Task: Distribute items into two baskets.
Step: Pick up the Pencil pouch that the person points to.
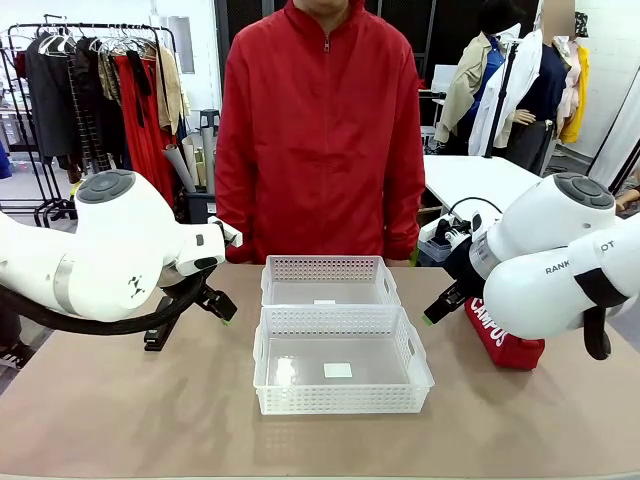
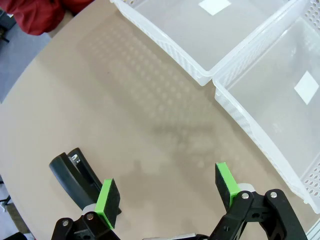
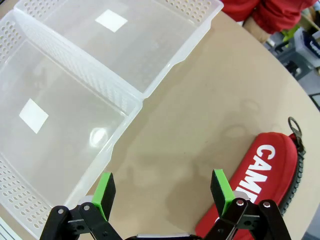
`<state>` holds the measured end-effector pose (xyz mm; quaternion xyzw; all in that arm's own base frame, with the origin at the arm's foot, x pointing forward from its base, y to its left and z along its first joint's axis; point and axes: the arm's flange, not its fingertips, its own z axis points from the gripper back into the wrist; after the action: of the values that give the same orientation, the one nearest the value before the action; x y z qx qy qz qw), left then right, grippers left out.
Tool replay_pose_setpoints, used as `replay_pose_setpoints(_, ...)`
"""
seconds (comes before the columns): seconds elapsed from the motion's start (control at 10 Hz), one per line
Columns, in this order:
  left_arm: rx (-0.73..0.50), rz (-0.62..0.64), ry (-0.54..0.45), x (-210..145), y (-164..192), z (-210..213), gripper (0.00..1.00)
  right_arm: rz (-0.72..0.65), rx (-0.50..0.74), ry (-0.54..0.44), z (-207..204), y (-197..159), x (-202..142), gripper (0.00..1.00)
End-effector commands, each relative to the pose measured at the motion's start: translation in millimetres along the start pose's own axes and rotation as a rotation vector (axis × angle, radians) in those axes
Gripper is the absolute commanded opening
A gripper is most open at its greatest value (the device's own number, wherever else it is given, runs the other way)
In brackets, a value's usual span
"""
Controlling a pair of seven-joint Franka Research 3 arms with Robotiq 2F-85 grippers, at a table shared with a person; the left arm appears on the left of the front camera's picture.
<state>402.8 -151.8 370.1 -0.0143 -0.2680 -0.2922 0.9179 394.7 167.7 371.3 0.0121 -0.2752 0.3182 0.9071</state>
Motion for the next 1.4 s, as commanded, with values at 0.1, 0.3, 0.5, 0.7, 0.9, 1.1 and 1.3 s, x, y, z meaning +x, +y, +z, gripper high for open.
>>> replay_pose_setpoints(0.1,0.000,0.000,0.000,0,0,0,1.00,0.000,0.000,0.000,0,0,0,1.00)
replay_pose_setpoints(0.3,0.000,0.000,0.000,0,0,0,1.00,0.000,0.000,0.000,0,0,0,1.00)
replay_pose_setpoints(0.5,0.000,0.000,0.000,0,0,0,1.00,-0.044,0.096,0.004,15,0,9,1.00)
replay_pose_setpoints(0.7,0.000,0.000,0.000,0,0,0,1.00,-0.071,0.150,0.041,30,-3,20,1.00)
replay_pose_setpoints(0.9,0.000,0.000,0.000,0,0,0,1.00,-0.147,0.231,0.067,36,-6,30,1.00)
replay_pose_setpoints(1.1,0.000,0.000,0.000,0,0,0,1.00,-0.150,0.213,0.036,38,-7,35,1.00)
replay_pose_setpoints(1.3,0.000,0.000,0.000,0,0,0,1.00,-0.166,0.192,0.056,43,-1,35,1.00)
